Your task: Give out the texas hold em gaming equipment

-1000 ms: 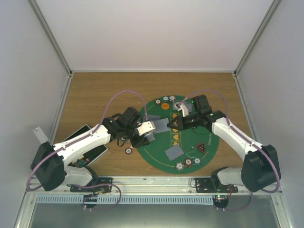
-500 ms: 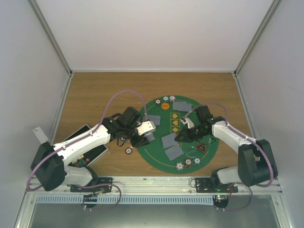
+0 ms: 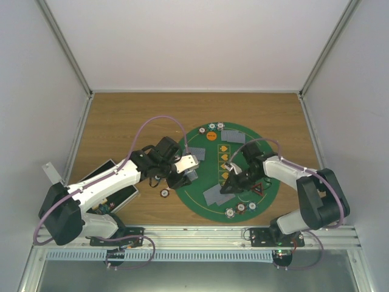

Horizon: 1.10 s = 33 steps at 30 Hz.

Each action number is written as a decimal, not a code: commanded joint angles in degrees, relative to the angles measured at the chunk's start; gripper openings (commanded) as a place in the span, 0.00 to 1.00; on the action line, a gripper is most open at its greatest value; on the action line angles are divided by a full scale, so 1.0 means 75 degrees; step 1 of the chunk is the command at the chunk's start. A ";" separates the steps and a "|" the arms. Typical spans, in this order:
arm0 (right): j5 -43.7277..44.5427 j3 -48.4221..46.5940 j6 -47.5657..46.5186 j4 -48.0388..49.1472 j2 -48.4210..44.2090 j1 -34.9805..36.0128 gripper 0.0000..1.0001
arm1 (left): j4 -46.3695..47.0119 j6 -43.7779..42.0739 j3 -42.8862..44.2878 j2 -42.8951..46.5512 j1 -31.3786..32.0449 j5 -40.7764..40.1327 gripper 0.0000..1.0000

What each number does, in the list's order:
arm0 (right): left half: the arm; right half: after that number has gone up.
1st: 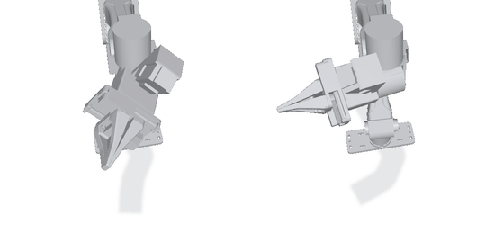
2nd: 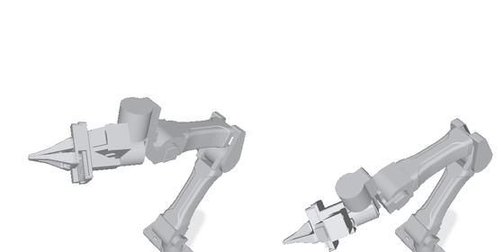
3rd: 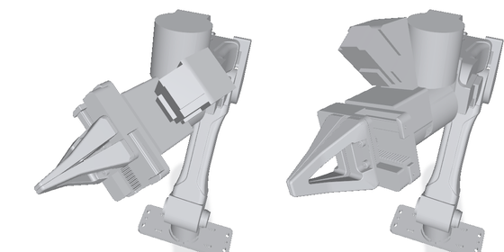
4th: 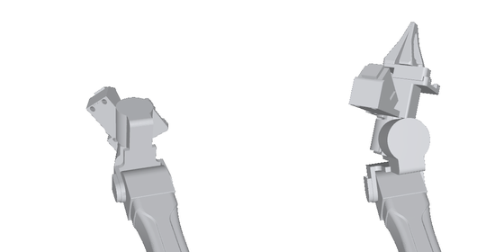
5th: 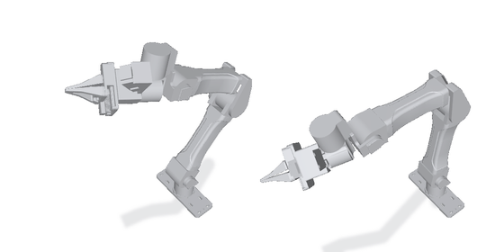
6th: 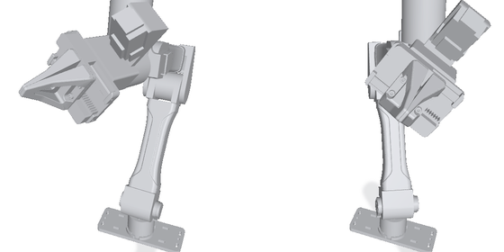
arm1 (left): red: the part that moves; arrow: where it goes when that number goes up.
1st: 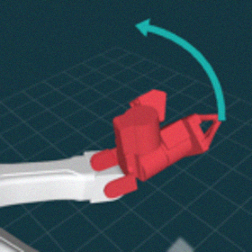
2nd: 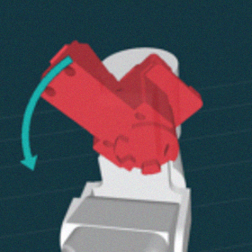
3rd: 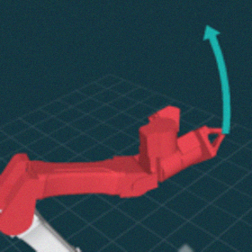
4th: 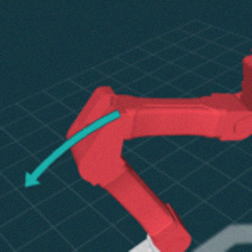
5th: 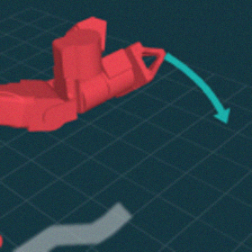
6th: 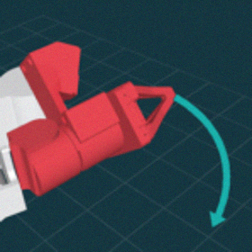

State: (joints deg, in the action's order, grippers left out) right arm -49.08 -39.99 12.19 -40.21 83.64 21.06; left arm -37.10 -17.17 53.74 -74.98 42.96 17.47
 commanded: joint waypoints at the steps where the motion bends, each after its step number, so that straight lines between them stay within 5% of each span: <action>1: 0.0313 0.0150 0.0084 -0.0215 0.0082 0.0075 0.01 | 0.0253 -0.0020 -0.0095 0.0261 -0.0044 -0.0024 0.52; 22: 0.1547 0.0150 0.0615 -0.0876 0.0082 0.0312 0.01 | 0.0311 -0.0034 -0.0183 0.0346 -0.0044 -0.0006 0.52; 33: 0.1962 -0.0022 0.0763 -0.1131 -0.0018 0.0335 0.20 | 0.0319 -0.0021 -0.0192 0.0370 -0.0046 -0.0020 0.52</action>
State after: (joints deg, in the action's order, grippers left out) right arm -36.29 -39.27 17.28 -46.81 84.01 23.16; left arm -37.08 -17.15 52.99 -73.87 42.96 17.47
